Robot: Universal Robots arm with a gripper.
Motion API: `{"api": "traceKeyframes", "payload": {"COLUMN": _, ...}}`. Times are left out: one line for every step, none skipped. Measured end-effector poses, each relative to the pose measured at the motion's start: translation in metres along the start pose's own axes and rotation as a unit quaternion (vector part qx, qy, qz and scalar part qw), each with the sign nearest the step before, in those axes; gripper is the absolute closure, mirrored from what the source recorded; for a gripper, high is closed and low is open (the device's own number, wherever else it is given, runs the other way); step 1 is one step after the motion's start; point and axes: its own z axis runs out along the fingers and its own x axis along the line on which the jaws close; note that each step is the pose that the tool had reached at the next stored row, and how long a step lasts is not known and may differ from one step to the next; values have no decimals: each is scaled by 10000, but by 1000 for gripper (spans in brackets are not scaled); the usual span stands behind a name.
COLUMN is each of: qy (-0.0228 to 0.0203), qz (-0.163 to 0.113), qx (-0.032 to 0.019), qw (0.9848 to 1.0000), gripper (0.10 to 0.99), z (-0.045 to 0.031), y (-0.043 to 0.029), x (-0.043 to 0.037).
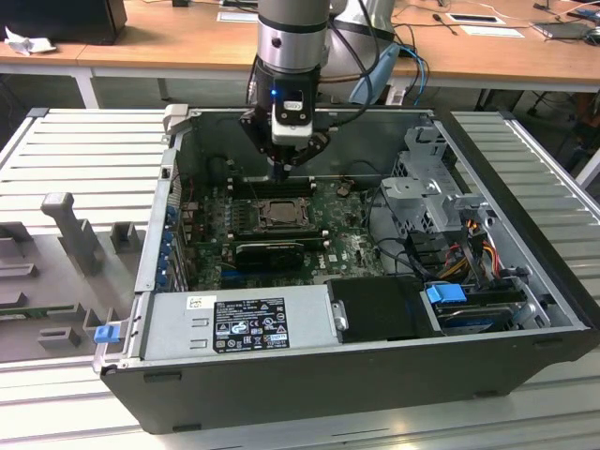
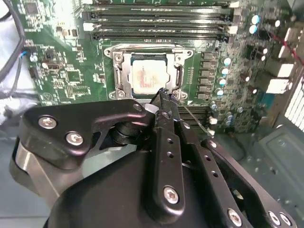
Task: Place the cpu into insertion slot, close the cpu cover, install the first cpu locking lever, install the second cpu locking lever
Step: 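Install the first cpu locking lever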
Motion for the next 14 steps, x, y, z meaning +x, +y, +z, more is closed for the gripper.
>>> {"api": "traceKeyframes", "payload": {"qy": 1, "qz": -175, "qx": 5, "qw": 9998, "gripper": 980, "z": 1, "y": 0, "x": 0}}
{"api": "traceKeyframes", "payload": {"qy": 2, "qz": -311, "qx": 8, "qw": 9995, "gripper": 980, "z": 2, "y": 0, "x": 0}}
{"api": "traceKeyframes", "payload": {"qy": 2, "qz": -424, "qx": 10, "qw": 9991, "gripper": 980, "z": 3, "y": 0, "x": 0}}
{"api": "traceKeyframes", "payload": {"qy": -1, "qz": -530, "qx": 12, "qw": 9986, "gripper": 980, "z": 3, "y": 0, "x": -1}}
{"api": "traceKeyframes", "payload": {"qy": -7, "qz": -620, "qx": 11, "qw": 9981, "gripper": 980, "z": 3, "y": 0, "x": 0}}
{"api": "traceKeyframes", "payload": {"qy": -18, "qz": -695, "qx": 8, "qw": 9976, "gripper": 980, "z": 3, "y": 0, "x": 0}}
{"api": "traceKeyframes", "payload": {"qy": -57, "qz": -795, "qx": -7, "qw": 9968, "gripper": 980, "z": 4, "y": 0, "x": 0}}
{"api": "traceKeyframes", "payload": {"qy": -79, "qz": -833, "qx": -16, "qw": 9965, "gripper": 980, "z": 3, "y": 0, "x": 0}}
{"api": "traceKeyframes", "payload": {"qy": -100, "qz": -875, "qx": -25, "qw": 9961, "gripper": 980, "z": 4, "y": 0, "x": 0}}
{"api": "traceKeyframes", "payload": {"qy": -117, "qz": -956, "qx": -32, "qw": 9953, "gripper": 980, "z": 5, "y": 1, "x": 0}}
{"api": "traceKeyframes", "payload": {"qy": -122, "qz": -1071, "qx": -33, "qw": 9942, "gripper": 980, "z": 5, "y": 1, "x": -1}}
{"api": "traceKeyframes", "payload": {"qy": -123, "qz": -1219, "qx": -30, "qw": 9925, "gripper": 980, "z": 4, "y": 0, "x": -1}}
{"api": "traceKeyframes", "payload": {"qy": -121, "qz": -1330, "qx": -28, "qw": 9910, "gripper": 980, "z": 4, "y": 0, "x": 0}}
{"api": "traceKeyframes", "payload": {"qy": -120, "qz": -1429, "qx": -26, "qw": 9897, "gripper": 980, "z": 4, "y": 0, "x": 0}}
